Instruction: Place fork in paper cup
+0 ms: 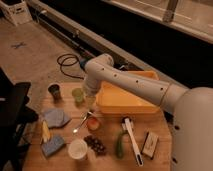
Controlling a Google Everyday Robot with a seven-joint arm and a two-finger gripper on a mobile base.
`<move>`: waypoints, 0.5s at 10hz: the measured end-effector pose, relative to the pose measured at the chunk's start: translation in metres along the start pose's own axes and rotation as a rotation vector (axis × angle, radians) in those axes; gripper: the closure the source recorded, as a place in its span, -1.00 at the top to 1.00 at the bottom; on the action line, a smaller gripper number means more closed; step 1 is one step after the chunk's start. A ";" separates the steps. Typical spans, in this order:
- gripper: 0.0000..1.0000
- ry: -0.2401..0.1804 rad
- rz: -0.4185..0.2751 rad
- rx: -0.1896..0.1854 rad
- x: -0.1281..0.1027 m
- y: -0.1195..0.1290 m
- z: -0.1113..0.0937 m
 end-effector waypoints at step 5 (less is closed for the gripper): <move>0.42 0.001 0.025 -0.081 0.011 0.001 0.039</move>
